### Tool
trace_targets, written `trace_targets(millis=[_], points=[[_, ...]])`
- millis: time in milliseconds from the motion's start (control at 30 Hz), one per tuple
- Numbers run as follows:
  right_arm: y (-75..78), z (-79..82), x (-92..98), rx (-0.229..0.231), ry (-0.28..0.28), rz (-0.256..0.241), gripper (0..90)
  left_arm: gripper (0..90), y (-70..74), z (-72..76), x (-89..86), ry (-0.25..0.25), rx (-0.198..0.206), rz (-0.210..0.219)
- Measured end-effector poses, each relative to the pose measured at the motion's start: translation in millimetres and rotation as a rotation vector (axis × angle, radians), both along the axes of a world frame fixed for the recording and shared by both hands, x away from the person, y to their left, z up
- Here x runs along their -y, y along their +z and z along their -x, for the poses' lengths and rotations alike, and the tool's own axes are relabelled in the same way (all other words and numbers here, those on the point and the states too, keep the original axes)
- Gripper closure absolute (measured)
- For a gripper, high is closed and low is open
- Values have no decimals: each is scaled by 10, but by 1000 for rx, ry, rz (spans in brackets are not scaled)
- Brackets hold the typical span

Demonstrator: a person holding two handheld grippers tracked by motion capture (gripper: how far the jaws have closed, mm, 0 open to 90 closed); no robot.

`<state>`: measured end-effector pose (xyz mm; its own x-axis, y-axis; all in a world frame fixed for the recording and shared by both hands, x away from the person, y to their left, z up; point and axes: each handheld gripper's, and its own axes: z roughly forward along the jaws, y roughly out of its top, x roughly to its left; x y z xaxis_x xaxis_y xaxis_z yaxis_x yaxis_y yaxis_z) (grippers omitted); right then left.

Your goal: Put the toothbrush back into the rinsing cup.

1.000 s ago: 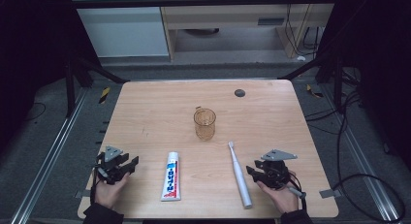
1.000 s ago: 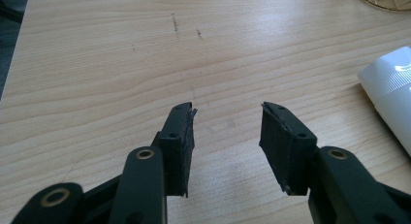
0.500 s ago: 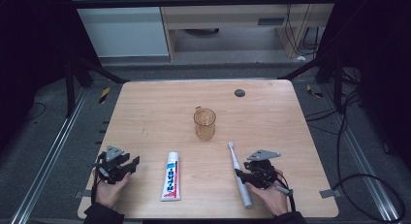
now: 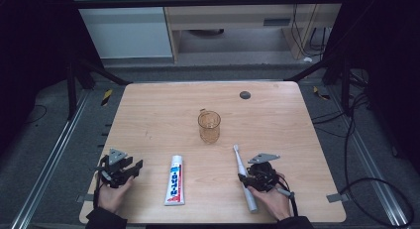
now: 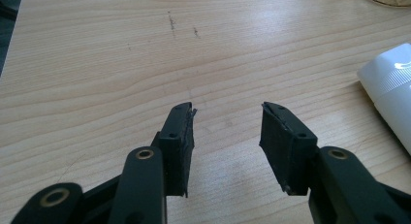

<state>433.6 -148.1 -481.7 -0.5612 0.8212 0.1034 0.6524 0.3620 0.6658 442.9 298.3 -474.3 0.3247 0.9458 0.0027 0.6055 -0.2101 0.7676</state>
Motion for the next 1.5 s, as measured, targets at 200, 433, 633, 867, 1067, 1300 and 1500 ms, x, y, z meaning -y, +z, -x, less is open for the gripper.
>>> trace_targets(millis=[200,433,633,867,1067,1300,1500], points=[[-7,-6,-5,-7,1,5,614,547,-2,-1,0,0,-1,1],[-8,-16,8,-17,-3,13,658,547,-3,-1,3,0,0,3],[-10,-20,6,-17,0,27,660,547,-3,-2,2,0,1,4],[6,-5,-13,-17,19,23,549,544,2,-1,-6,-1,0,0],[205,-50,-13,-11,32,43,471,540,-12,-15,-15,3,-5,0],[253,-154,-80,-52,56,104,499,539,-13,-18,-21,2,-6,-7],[226,-214,-131,-83,63,122,525,538,-16,-21,-17,-1,-9,-12]])
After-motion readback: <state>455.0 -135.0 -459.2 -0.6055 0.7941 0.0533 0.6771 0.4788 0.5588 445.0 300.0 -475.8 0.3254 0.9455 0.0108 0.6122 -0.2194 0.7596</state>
